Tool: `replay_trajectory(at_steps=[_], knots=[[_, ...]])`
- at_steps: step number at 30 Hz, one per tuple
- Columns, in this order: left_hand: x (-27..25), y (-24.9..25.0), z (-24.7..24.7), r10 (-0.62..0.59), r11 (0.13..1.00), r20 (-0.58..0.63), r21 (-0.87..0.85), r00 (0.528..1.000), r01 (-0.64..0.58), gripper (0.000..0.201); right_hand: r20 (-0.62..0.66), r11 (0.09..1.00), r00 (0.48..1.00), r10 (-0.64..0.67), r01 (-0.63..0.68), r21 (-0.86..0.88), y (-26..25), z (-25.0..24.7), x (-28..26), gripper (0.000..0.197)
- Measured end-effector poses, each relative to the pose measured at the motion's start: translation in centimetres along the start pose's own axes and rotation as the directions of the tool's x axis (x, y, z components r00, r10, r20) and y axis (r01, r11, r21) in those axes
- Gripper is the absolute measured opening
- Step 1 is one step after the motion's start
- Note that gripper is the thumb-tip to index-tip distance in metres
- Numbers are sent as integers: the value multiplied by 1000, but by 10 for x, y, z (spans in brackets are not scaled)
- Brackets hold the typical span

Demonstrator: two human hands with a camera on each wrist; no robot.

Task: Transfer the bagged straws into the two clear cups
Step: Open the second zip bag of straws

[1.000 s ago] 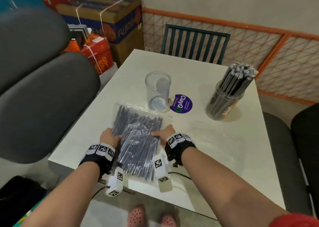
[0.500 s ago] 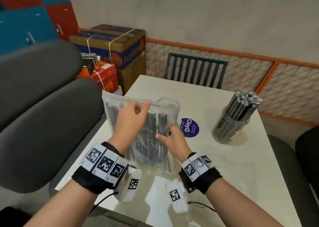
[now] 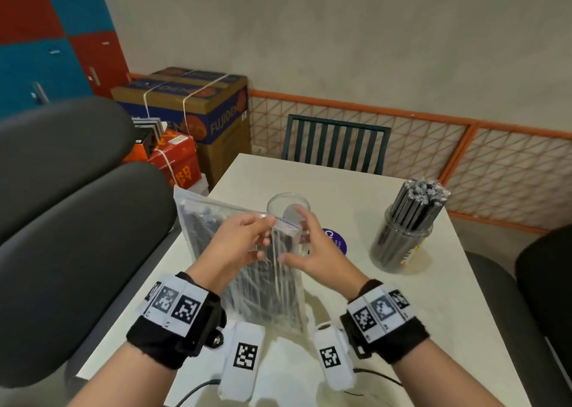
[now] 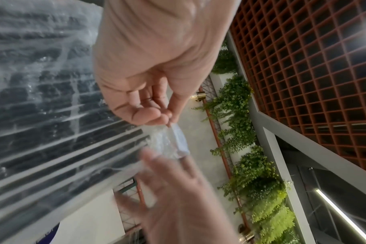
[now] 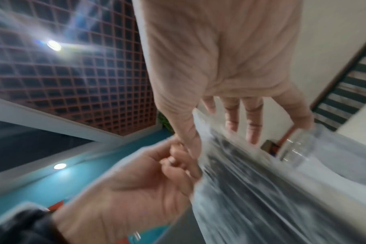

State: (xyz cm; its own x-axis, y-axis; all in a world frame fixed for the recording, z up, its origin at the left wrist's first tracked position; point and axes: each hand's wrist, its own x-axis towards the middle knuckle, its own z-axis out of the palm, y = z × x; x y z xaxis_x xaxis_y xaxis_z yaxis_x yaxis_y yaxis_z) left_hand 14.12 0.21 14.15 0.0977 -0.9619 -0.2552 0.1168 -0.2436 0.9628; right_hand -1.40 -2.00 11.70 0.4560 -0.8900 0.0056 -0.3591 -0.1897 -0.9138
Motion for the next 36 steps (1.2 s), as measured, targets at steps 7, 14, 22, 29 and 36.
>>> replay_trajectory(at_steps=[7,14,22,29,36], knots=[[0,-11,17,97,995,-85,-27,992,-100,19,-163,855,898,-408,314,-412,-29,-19,-4,18],[-4,-25,32,141,990,-103,-7,985,-143,26,-231,902,954,-191,78,-425,-29,-24,7,11],[-17,-30,38,100,995,-49,-9,994,-100,28,-353,955,932,81,-174,-242,-28,-18,27,17],[-18,-26,31,76,996,-35,49,996,-75,31,-54,959,998,-31,14,-283,-34,-14,20,6],[-16,-17,10,86,994,-252,-48,964,-102,30,-72,955,986,-151,127,-268,-34,-3,16,12]])
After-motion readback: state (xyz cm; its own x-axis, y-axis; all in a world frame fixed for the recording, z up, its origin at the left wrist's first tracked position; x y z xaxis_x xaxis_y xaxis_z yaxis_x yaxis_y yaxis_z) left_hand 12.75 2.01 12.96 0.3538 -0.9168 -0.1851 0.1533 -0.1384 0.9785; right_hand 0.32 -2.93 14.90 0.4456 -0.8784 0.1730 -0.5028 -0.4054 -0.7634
